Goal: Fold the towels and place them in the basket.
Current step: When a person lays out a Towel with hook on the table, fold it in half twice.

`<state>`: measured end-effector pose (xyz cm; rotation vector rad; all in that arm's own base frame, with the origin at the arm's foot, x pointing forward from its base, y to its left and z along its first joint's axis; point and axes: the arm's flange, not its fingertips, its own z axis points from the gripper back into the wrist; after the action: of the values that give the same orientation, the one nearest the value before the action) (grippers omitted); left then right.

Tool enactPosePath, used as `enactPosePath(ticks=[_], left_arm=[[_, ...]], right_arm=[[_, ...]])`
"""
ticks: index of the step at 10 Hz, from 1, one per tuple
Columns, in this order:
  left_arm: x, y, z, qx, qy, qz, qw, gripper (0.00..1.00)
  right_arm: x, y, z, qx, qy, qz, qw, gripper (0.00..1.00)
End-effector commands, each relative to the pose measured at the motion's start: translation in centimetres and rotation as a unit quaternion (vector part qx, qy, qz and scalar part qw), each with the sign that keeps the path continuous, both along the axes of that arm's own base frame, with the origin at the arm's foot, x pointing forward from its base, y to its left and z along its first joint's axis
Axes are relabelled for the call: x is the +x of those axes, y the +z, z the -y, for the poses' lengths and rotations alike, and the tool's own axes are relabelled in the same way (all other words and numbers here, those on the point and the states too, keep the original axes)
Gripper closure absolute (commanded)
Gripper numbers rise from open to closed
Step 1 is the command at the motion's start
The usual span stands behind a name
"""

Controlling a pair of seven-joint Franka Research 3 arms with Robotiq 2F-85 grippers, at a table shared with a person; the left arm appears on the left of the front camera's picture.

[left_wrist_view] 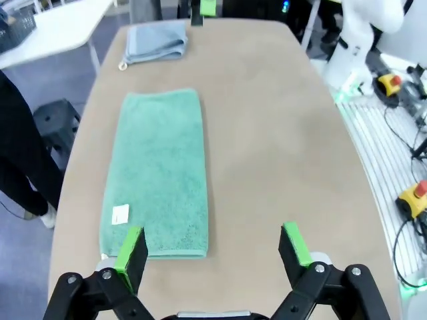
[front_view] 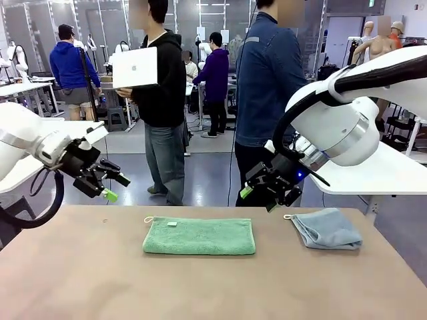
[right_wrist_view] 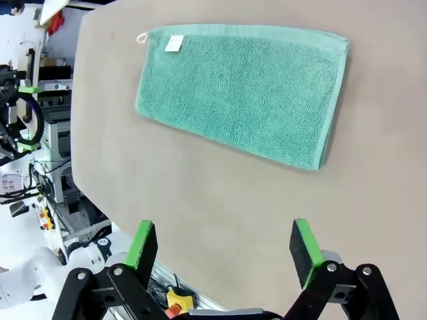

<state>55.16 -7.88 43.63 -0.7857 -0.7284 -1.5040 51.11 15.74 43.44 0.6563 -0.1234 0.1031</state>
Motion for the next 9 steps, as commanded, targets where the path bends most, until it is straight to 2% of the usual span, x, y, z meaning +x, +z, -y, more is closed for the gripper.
enactPosePath(ticks=[1,5,6,9], left_arm=[[-0.8,-0.5,-1.2,-0.055,0.000,0.010,0.998,0.00],[-1.8,-0.8,-2.3,-0.079,0.052,-0.012,0.995,0.00],[-2.0,-0.8,-2.3,-0.079,0.048,-0.003,0.996,0.00],[-1.3,-1.0,-2.5,-0.071,0.038,-0.013,0.997,0.00]], right_arm=[[0.4,0.3,-0.1,-0.003,0.001,-0.005,1.000,0.00],[0.4,0.3,-0.1,-0.003,0.001,-0.005,1.000,0.00],[0.4,0.3,-0.1,-0.003,0.001,-0.005,1.000,0.00],[0.4,0.3,-0.1,-0.003,0.001,-0.005,1.000,0.00]])
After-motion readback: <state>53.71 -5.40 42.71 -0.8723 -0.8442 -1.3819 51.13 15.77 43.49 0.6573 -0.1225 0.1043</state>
